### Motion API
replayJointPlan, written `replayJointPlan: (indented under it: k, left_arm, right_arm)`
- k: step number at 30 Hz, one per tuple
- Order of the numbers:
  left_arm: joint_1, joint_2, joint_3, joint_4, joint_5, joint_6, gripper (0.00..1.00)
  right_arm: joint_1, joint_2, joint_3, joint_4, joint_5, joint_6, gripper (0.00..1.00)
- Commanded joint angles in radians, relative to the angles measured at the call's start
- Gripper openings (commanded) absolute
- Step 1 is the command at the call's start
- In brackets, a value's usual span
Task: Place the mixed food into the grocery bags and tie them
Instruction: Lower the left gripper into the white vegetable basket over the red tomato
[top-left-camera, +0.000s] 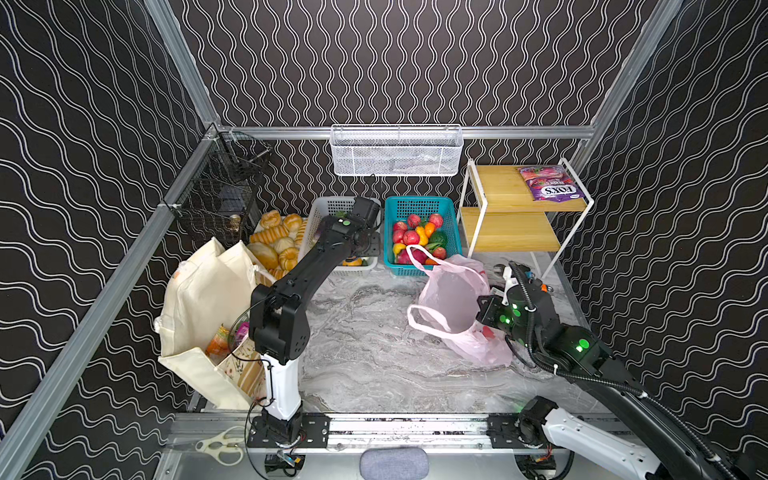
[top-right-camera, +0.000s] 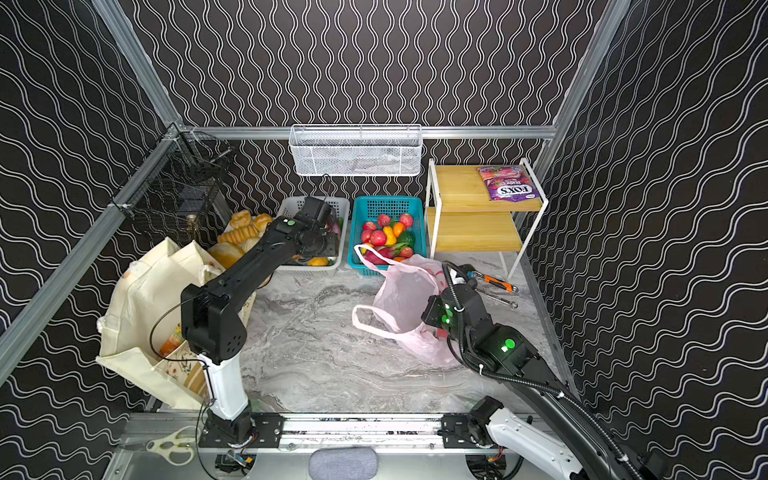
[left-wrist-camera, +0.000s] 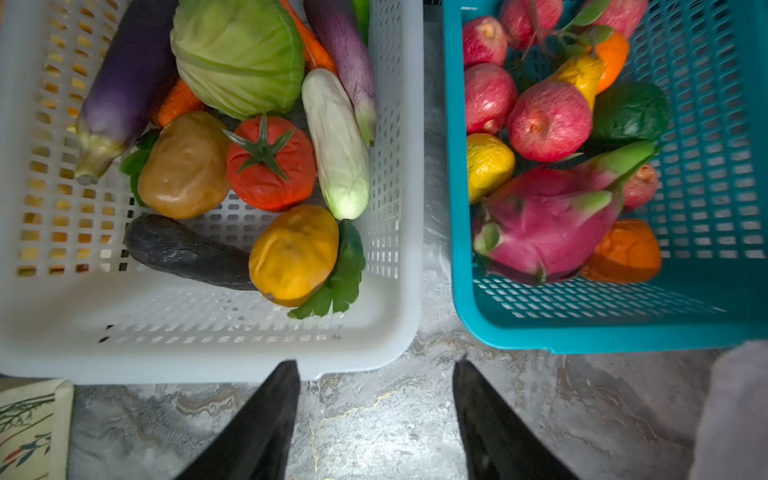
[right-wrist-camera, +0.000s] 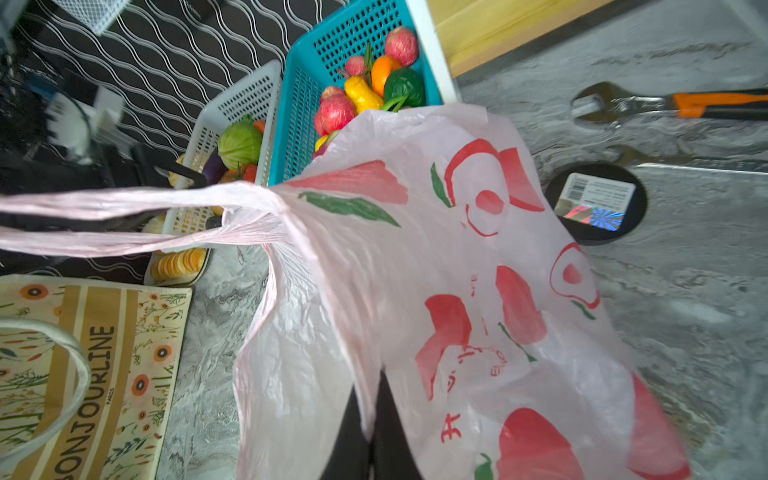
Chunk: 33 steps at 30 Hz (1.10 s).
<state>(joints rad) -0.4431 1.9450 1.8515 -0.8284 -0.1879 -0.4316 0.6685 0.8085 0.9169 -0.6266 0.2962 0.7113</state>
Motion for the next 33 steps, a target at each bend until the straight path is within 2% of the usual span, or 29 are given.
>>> replayJointPlan:
  k: [1, 4, 7, 12, 22, 30, 33]
  left_arm:
    - [0.006, 0.036, -0.01, 0.011, -0.072, 0.029, 0.64]
    - [0.029, 0.087, -0.025, 0.016, -0.113, 0.063, 0.64]
    - [0.065, 0.14, -0.023, 0.034, -0.076, 0.08, 0.64]
    - [0.074, 0.185, -0.002, -0.002, -0.03, 0.093, 0.61]
    - [0.035, -0.046, -0.3, 0.082, 0.123, -0.049, 0.6]
    - [-0.056, -0.128, -0.427, 0.087, 0.17, -0.119, 0.59]
    - [-0.115, -0.161, -0.444, 0.046, 0.148, -0.137, 0.59]
  right_arm:
    - [0.0, -0.034, 0.015, -0.025, 0.068, -0.003, 0.0]
    - [0.0, -0.046, 0.04, -0.021, 0.087, -0.029, 0.0]
    - [0.0, -0.036, 0.069, -0.012, 0.098, -0.056, 0.0]
    - [-0.001, -0.007, 0.109, -0.013, 0.104, -0.056, 0.0]
    - [-0.004, 0.048, 0.088, 0.01, 0.106, 0.013, 0.0]
    - [-0.007, 0.088, 0.088, 0.052, 0.064, 0.007, 0.0]
    - [-0.009, 0.084, 0.057, 0.056, 0.064, 0.009, 0.0]
